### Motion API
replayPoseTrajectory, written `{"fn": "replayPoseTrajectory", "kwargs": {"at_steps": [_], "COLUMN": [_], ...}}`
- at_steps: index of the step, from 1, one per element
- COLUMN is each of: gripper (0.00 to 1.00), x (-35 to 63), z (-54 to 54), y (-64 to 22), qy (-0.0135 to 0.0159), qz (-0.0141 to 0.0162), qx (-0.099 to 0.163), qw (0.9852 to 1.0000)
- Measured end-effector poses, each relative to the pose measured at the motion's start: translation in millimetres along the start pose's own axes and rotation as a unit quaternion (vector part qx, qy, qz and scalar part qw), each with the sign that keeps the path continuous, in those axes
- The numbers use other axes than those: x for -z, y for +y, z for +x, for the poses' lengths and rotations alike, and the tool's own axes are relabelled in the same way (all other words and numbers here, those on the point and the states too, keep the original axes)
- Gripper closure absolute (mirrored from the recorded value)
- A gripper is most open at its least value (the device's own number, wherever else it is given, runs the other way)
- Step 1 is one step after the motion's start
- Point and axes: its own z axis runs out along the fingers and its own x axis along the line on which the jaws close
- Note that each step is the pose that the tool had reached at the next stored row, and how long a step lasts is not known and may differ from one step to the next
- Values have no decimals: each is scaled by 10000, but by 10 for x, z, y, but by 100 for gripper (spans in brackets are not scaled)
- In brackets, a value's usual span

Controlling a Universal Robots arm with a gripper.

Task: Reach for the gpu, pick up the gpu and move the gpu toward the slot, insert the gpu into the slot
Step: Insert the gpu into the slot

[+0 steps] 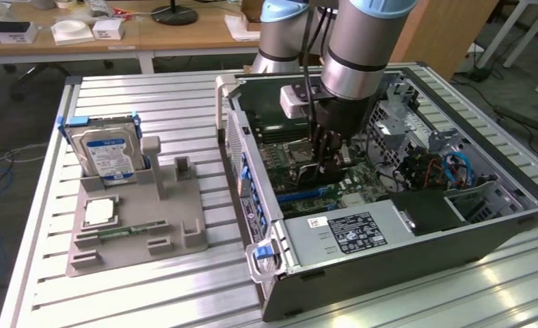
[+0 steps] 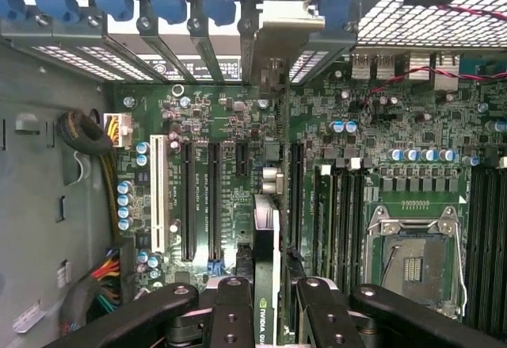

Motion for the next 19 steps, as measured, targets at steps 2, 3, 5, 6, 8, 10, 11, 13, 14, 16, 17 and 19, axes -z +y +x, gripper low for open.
{"fn": "replayPoseTrajectory", "kwargs": {"at_steps": [2,3,5,6,8,10,11,13,14,16,17,19], "gripper": [74,74,74,74,74,74,74,74,74,74,74,74], "x": [-4,-6,-10,-16,-37,-56,-63,-77,-84,-101,-108,-125], "z": [0,0,0,0,1,1,1,1,1,2,2,2], "y": [9,18,30,30,30,31,31,31,31,31,31,31], "qy": [0,-1,0,-2,-1,-1,-1,0,0,-1,0,0], "qz": [0,1,0,1,1,0,0,0,0,0,0,0], "qx": [-2,-1,-1,-1,0,-1,-1,-1,-1,-1,-1,-1], "qw": [10000,10000,10000,10000,10000,10000,10000,10000,10000,10000,10000,10000]}}
